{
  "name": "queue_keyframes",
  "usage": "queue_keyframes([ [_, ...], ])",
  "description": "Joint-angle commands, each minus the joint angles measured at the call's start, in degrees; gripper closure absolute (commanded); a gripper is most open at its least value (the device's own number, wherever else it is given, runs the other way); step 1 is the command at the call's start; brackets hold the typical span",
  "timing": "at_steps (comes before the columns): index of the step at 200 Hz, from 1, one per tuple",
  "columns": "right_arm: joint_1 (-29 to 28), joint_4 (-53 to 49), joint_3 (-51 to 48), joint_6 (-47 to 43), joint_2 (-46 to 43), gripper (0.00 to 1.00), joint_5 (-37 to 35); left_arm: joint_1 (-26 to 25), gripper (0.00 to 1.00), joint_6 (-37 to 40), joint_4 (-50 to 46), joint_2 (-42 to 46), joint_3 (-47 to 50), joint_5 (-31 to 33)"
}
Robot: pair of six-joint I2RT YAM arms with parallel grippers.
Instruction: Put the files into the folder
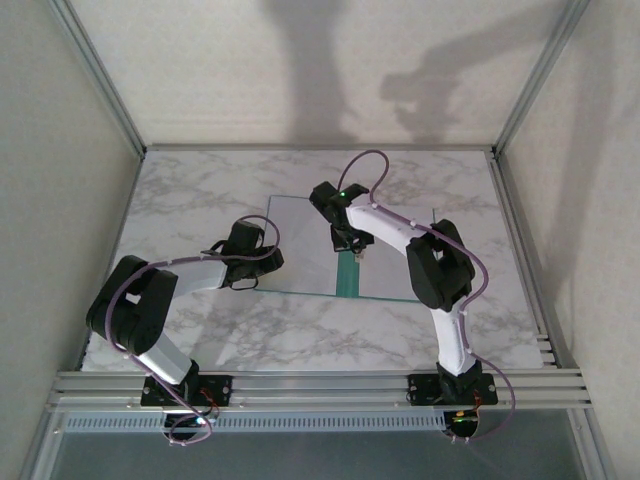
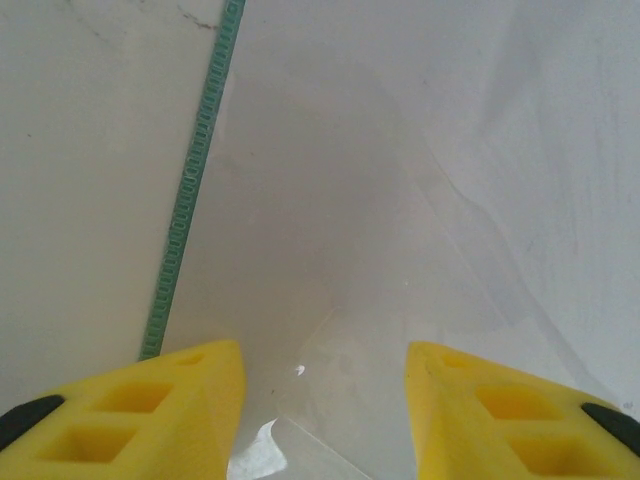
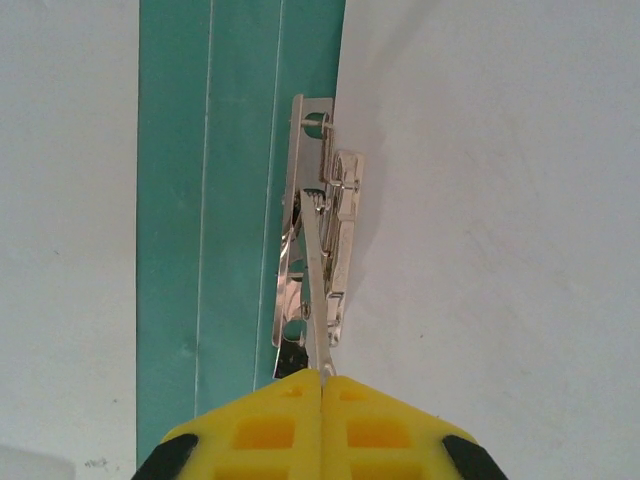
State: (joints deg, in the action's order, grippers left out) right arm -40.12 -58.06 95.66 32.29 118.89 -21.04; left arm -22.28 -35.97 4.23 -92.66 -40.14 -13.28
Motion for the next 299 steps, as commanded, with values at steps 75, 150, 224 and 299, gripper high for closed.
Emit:
queue_keyframes([
  [75,-0.3,1.9,-6.7,-4.0,-1.3,1.0,-1.0,0.3,0.53,0.4,-4.2,-3.8,0.4,-0.1],
  [150,-1.7,2.4,-7.4,-5.2,1.4,1.0,-0.8,0.3,0.53,0.5,-4.4,-3.8,0.4,0.0],
  [224,-2.3,2.8,-8.5,-5.5,2.4,1.0,-0.7,0.3,0.53,0.5,-4.3,-3.9,0.4,-0.1],
  [299,-2.4,2.5,-8.3,-6.8,4.1,1.0,-1.7,0.4,0.53,0.5,-4.3,-4.1,0.5,-0.1],
])
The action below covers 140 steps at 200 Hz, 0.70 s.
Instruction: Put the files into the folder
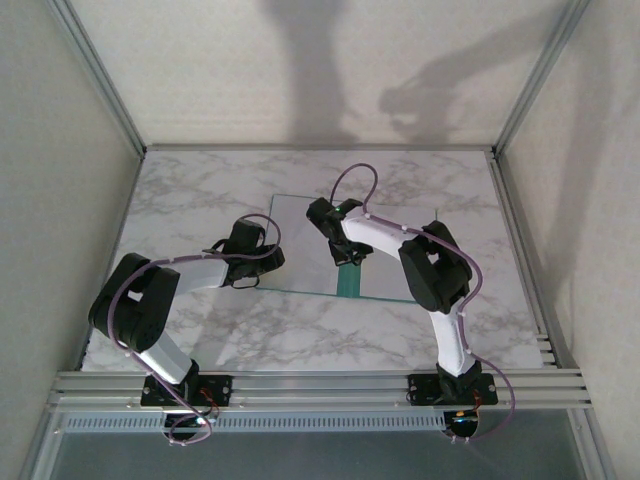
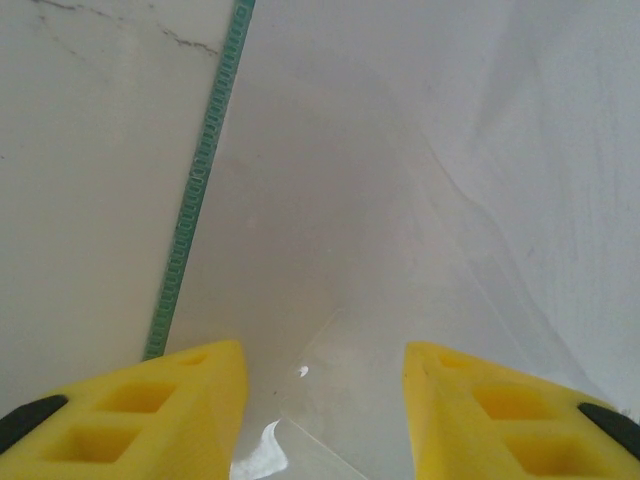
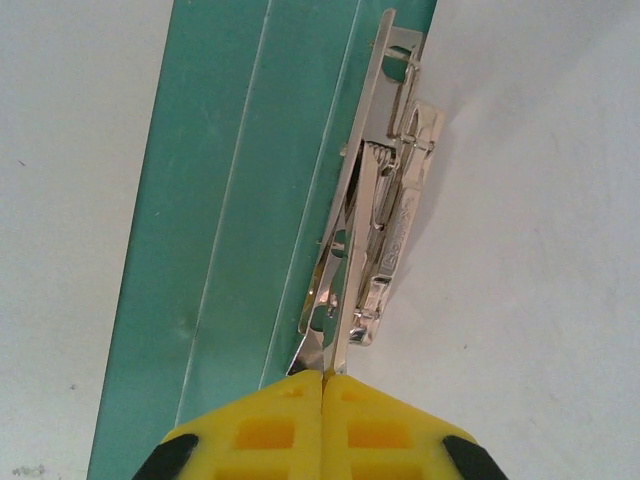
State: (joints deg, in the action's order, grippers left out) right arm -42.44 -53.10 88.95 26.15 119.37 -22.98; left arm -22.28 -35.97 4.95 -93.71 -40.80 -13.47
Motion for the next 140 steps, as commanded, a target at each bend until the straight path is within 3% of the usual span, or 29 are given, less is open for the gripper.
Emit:
queue_keyframes([
  [1,-0.1,-2.4,-1.6,-0.7,3.6,1.0,0.2,0.3,0.53,0.5,-5.0,-3.0,1.2,0.1],
  [140,-0.1,-1.6,-1.0,-2.3,5.4,1.0,1.8,0.3,0.54,0.8,-4.9,-3.8,0.6,-0.1],
])
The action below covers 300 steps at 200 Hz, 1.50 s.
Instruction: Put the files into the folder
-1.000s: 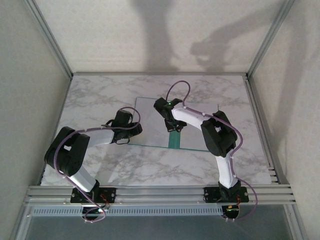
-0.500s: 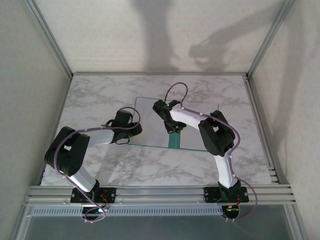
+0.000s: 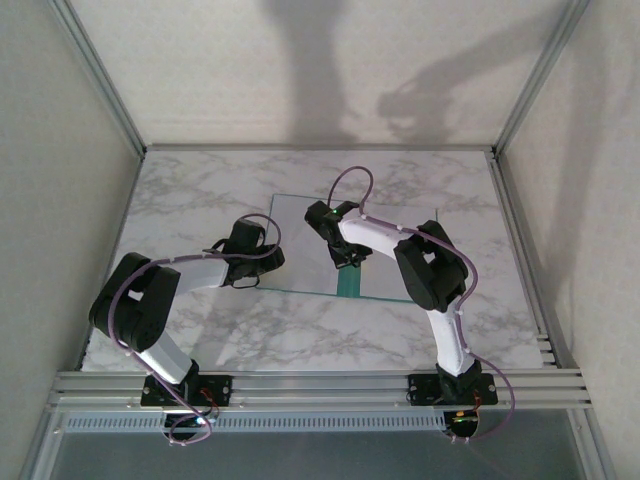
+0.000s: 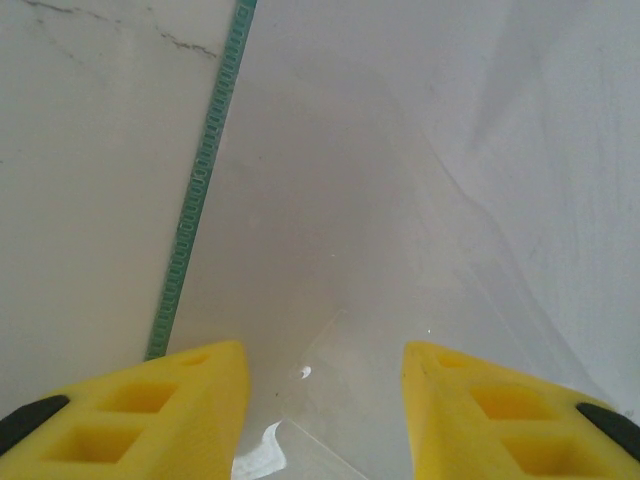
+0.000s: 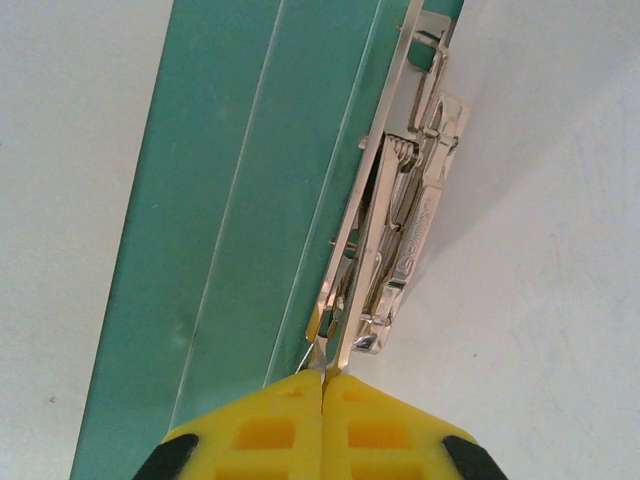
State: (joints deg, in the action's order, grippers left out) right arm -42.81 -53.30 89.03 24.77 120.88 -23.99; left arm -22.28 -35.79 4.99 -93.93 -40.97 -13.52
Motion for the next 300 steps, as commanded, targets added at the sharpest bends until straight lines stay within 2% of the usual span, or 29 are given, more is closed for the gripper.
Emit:
queue_keyframes([
  [1,0.3,-1.4,-1.1,-0.9,3.9,1.0,2.8,0.3,0.54,0.6,-4.9,-3.5,0.7,-0.1],
  [132,0.3,-2.0,-0.6,-1.7,6.6,1.0,3.5,0.2,0.54,0.8,-5.3,-4.1,0.0,-0.3],
  [300,0.3,1.2,-0.1,-2.2,8.3,0.97,10.2,0.2,0.55,0.6,-4.8,-4.3,0.5,-0.5],
])
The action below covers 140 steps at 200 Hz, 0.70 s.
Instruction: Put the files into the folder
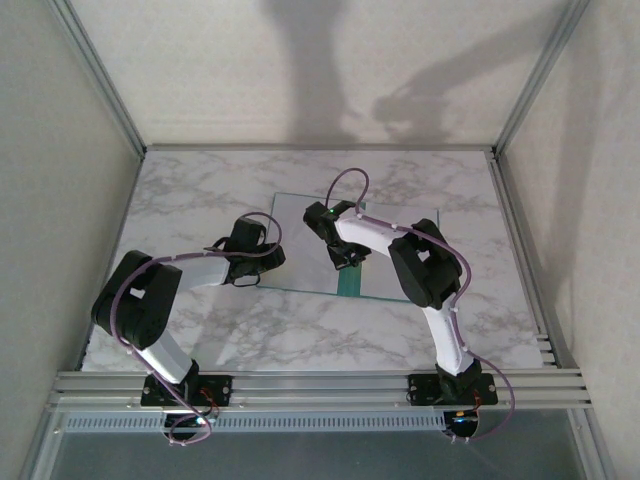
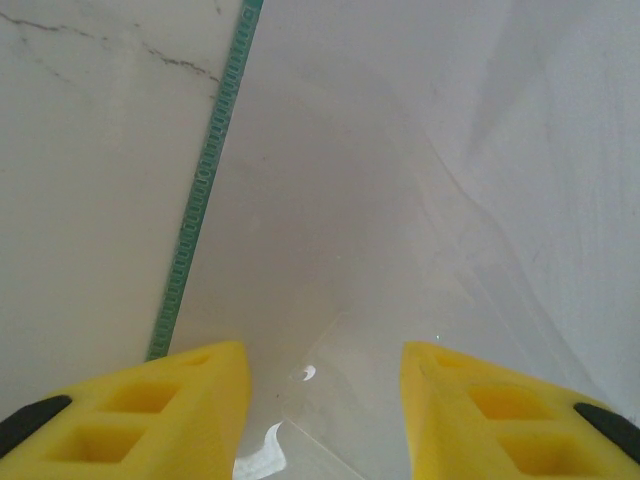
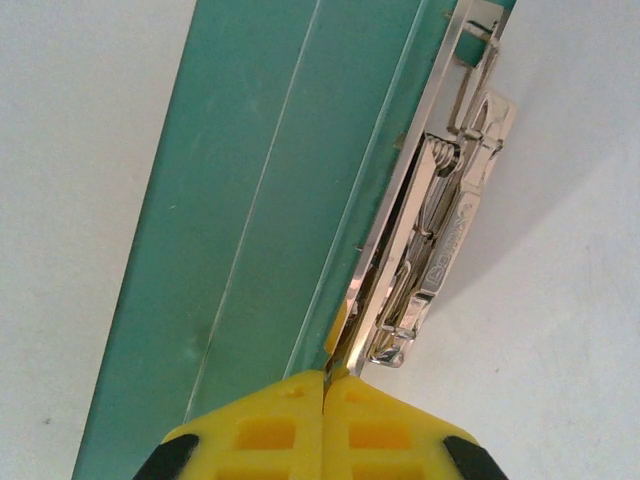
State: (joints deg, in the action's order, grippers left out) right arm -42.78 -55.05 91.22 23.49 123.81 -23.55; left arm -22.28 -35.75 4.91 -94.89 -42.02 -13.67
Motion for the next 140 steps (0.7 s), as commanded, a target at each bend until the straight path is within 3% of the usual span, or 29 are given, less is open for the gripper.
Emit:
queue_keyframes([
  [1,0.2,2.9,-2.3,-0.9,5.3,0.97,9.8,0.2,0.55,0.5,-4.7,-3.4,1.6,-0.3],
  [140,0.3,-2.0,2.8,-2.1,1.8,0.97,4.3,0.2,0.54,0.5,-4.7,-3.6,1.6,-0.4],
])
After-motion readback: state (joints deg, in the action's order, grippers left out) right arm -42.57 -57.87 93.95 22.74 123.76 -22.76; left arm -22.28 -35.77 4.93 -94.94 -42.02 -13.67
